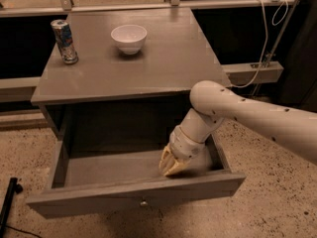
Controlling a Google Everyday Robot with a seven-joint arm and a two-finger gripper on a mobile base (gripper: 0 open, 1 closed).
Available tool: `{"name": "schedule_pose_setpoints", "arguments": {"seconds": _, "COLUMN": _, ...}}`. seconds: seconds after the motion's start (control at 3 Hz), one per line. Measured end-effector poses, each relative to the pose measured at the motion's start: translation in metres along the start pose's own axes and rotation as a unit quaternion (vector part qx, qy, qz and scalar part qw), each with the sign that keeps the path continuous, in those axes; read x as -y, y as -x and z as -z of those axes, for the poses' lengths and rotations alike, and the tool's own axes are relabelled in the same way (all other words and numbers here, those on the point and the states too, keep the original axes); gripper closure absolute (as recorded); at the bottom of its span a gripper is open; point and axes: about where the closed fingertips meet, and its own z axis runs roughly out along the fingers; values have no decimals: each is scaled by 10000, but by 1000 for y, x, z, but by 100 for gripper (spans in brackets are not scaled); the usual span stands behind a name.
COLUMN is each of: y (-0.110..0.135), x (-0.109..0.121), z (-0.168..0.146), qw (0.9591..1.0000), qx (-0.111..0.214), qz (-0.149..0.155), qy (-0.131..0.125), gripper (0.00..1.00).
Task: Open top drawer
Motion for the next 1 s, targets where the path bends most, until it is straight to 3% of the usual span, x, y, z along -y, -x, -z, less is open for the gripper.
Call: {"name": "schedule_pose_setpoints", "arguments": {"seconds": 1.0, "y": 7, "x": -8, "z": 0, "qw": 9998, "qx": 204, "qz": -36, "qy": 60, "gripper": 100}}
